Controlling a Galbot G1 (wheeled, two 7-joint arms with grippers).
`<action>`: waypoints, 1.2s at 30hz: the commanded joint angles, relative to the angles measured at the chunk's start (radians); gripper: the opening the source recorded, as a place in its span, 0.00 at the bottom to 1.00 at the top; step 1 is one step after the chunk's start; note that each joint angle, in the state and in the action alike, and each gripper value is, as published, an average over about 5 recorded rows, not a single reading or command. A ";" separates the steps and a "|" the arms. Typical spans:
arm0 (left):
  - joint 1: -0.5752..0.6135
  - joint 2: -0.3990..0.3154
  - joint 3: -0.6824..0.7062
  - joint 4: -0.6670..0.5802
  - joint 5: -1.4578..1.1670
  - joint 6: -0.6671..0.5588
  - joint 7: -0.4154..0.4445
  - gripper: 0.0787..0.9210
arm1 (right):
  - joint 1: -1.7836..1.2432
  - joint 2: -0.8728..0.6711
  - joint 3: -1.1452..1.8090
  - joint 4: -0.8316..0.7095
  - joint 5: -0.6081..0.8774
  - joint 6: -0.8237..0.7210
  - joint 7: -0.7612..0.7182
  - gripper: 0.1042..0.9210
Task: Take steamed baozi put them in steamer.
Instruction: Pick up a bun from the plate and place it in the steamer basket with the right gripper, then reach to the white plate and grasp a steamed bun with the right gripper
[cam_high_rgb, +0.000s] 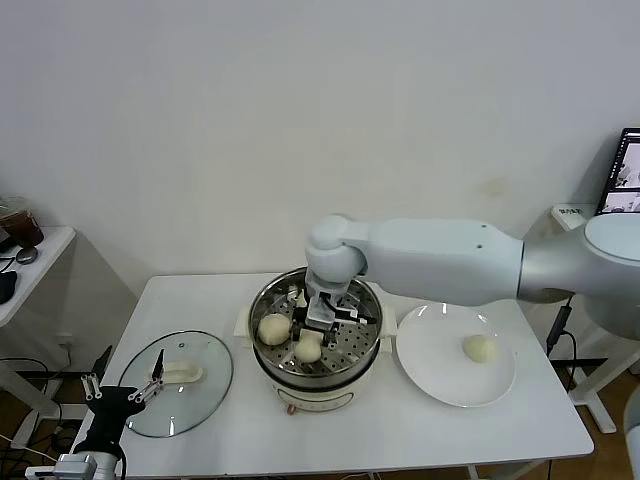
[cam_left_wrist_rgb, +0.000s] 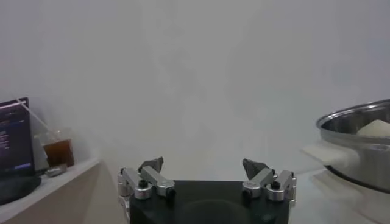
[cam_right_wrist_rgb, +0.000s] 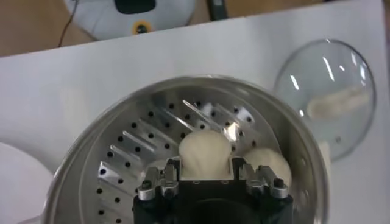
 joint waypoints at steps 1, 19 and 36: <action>0.001 -0.004 -0.001 -0.001 0.002 -0.001 -0.001 0.88 | -0.025 0.037 -0.033 -0.012 -0.084 0.121 -0.009 0.49; 0.001 0.000 0.005 -0.010 0.003 -0.001 -0.002 0.88 | 0.130 -0.161 0.041 0.014 0.134 -0.016 -0.095 0.85; -0.022 0.012 0.041 -0.001 0.007 -0.008 -0.001 0.88 | 0.065 -0.757 0.091 0.149 0.132 -0.643 -0.113 0.88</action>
